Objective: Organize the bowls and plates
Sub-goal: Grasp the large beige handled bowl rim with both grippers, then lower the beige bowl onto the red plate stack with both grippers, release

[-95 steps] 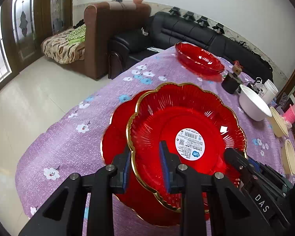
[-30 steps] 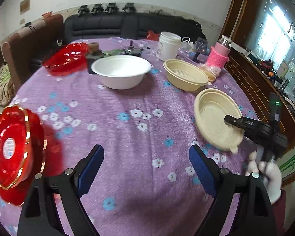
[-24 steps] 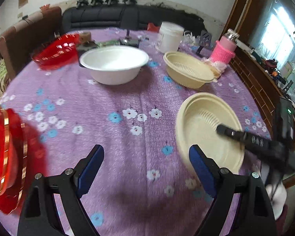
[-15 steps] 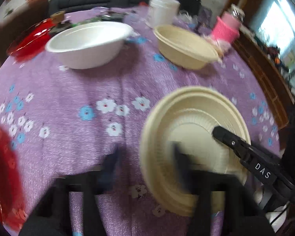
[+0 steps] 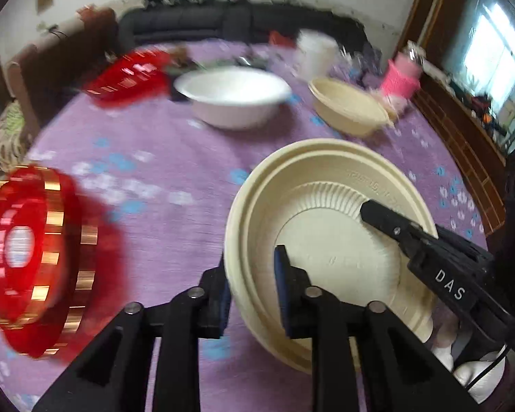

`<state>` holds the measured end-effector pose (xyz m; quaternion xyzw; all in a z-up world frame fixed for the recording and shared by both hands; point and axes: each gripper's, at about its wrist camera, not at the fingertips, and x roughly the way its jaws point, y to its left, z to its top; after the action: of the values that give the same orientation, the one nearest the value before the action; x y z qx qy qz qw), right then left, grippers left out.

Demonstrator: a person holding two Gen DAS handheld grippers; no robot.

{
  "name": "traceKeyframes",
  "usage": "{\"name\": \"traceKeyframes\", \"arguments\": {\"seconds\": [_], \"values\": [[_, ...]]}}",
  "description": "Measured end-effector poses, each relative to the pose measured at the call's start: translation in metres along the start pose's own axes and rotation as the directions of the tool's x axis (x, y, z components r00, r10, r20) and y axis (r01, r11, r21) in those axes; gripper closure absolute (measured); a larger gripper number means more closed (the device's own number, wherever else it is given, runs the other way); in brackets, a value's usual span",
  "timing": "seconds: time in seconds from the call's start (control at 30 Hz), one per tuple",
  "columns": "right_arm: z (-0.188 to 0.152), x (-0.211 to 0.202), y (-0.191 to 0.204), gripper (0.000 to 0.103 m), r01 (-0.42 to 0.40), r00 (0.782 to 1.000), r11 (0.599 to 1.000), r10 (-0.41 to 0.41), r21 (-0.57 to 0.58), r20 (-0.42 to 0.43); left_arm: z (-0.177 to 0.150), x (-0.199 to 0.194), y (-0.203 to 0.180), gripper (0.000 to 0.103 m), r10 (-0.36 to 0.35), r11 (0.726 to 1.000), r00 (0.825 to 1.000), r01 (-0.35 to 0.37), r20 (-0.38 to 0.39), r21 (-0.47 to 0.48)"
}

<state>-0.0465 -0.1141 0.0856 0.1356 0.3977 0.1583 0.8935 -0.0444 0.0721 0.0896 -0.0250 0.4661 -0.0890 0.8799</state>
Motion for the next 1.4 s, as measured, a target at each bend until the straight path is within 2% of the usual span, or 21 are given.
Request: {"name": "traceKeyframes", "arguments": {"seconds": [0.1,0.23,0.43,0.53,0.67,0.8,1.03,1.07,1.13,1.17,1.2,1.23,1.37,1.4], "values": [[0.008,0.001,0.05,0.092,-0.044,0.999,0.998,0.044,-0.054,-0.003,-0.002,-0.032,0.038,0.076,0.035,0.999,0.998,-0.033,0.05,-0.037],[0.017,0.016,0.122,0.091,-0.075,0.997,0.986,0.074,-0.151,-0.017,-0.003,-0.058,0.094,0.075,0.123,0.99,0.989,-0.117,0.08,-0.079],[0.017,0.065,0.208,0.091,-0.121,0.99,0.964,0.1,-0.236,-0.097,-0.007,-0.067,0.173,0.074,0.228,0.963,0.971,-0.216,0.065,-0.162],[0.01,0.091,0.235,0.091,-0.117,0.987,0.957,0.082,-0.266,-0.141,-0.006,-0.057,0.21,0.074,0.24,0.953,0.97,-0.229,0.038,-0.197],[0.004,0.114,0.251,0.091,-0.093,0.986,0.951,0.047,-0.294,-0.161,-0.008,-0.045,0.236,0.074,0.258,0.945,0.966,-0.248,0.016,-0.213],[0.001,0.128,0.259,0.091,-0.047,0.988,0.94,-0.006,-0.338,-0.153,-0.01,-0.041,0.241,0.073,0.257,0.946,0.966,-0.245,0.029,-0.214],[-0.004,0.136,0.27,0.089,0.011,0.997,0.912,-0.043,-0.41,-0.071,-0.012,-0.043,0.244,0.07,0.242,0.945,0.969,-0.225,0.044,-0.237],[-0.005,0.138,0.27,0.088,0.019,0.997,0.907,-0.05,-0.421,-0.063,-0.014,-0.047,0.245,0.068,0.233,0.945,0.971,-0.216,0.045,-0.246],[-0.009,0.139,0.272,0.088,0.021,0.998,0.895,-0.046,-0.446,-0.047,-0.018,-0.058,0.247,0.052,0.21,0.944,0.976,-0.185,0.064,-0.273],[-0.01,0.138,0.272,0.087,0.015,0.998,0.893,-0.038,-0.45,-0.043,-0.021,-0.066,0.247,0.046,0.22,0.94,0.972,-0.189,0.081,-0.283],[-0.01,0.136,0.273,0.086,0.013,0.999,0.894,-0.035,-0.448,-0.039,-0.023,-0.074,0.247,0.038,0.231,0.938,0.968,-0.194,0.1,-0.288],[-0.008,0.133,0.272,0.084,0.009,0.999,0.898,-0.024,-0.439,-0.029,-0.026,-0.081,0.246,0.034,0.234,0.937,0.965,-0.192,0.118,-0.291],[0.0,0.118,0.269,0.043,-0.009,1.0,0.915,0.014,-0.404,0.009,-0.036,-0.104,0.242,0.032,0.218,0.941,0.963,-0.164,0.159,-0.295],[0.001,0.112,0.268,0.041,-0.008,0.999,0.917,0.021,-0.399,0.026,-0.039,-0.11,0.24,0.032,0.217,0.941,0.962,-0.16,0.168,-0.296]]}}
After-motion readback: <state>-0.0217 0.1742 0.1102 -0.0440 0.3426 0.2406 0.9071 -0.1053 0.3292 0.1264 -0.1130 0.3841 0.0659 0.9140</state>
